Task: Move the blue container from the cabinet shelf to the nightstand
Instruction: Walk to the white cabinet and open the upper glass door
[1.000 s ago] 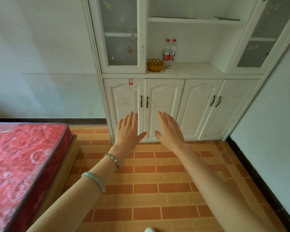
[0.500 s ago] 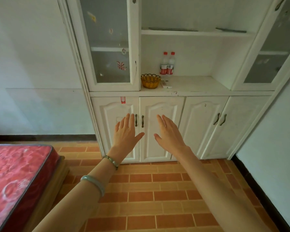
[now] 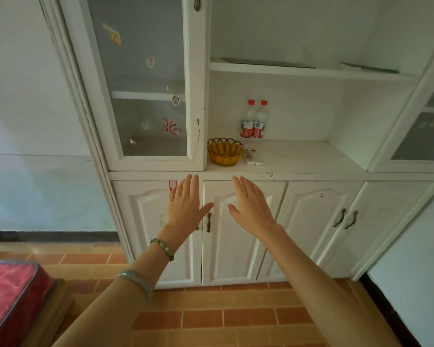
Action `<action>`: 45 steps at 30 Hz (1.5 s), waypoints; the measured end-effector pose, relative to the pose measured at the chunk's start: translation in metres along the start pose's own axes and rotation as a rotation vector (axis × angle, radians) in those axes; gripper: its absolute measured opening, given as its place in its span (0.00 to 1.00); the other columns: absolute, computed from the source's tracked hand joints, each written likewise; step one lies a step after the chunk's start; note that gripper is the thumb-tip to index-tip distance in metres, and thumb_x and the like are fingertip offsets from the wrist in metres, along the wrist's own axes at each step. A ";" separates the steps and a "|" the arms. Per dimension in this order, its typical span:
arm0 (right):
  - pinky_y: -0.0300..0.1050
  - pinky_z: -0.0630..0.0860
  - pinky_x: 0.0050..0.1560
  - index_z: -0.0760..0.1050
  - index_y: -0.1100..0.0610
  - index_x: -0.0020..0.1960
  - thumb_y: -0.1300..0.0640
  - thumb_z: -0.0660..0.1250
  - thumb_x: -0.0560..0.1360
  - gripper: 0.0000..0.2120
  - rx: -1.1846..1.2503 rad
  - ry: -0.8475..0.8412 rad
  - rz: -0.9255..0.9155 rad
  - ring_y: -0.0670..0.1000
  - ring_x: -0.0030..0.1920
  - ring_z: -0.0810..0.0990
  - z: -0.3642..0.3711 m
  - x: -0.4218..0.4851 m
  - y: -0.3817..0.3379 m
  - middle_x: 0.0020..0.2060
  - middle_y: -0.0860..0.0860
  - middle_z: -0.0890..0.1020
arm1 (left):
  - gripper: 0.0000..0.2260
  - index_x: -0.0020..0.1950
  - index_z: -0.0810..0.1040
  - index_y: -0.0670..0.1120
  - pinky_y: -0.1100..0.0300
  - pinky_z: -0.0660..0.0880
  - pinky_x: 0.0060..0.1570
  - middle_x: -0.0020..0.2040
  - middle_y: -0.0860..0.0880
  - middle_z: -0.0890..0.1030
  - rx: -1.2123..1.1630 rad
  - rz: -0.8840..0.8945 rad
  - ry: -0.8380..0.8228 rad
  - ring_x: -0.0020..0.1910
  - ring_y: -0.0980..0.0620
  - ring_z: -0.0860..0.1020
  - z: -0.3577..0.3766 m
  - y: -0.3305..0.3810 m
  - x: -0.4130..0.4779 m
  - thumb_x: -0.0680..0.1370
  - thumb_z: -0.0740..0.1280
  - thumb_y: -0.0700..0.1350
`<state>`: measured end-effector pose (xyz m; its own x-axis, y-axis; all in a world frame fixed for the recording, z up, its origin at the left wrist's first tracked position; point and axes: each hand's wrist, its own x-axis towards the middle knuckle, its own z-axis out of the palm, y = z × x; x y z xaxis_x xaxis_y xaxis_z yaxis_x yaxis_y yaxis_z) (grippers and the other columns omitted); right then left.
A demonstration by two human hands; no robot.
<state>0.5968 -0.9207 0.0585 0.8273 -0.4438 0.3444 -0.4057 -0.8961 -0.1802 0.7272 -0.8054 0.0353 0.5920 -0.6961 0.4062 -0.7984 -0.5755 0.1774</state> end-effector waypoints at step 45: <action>0.49 0.50 0.73 0.49 0.60 0.74 0.54 0.61 0.78 0.31 0.075 0.545 -0.347 0.57 0.74 0.52 -0.198 0.352 0.038 0.74 0.59 0.55 | 0.36 0.74 0.53 0.39 0.47 0.55 0.71 0.74 0.40 0.60 0.195 0.064 0.745 0.72 0.42 0.59 -0.191 0.010 0.376 0.75 0.62 0.59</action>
<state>0.7954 -1.1132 0.3553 0.5820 -0.0871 0.8085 -0.1058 -0.9939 -0.0309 0.9209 -0.9907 0.3615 0.2598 -0.2974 0.9187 -0.7535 -0.6574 0.0003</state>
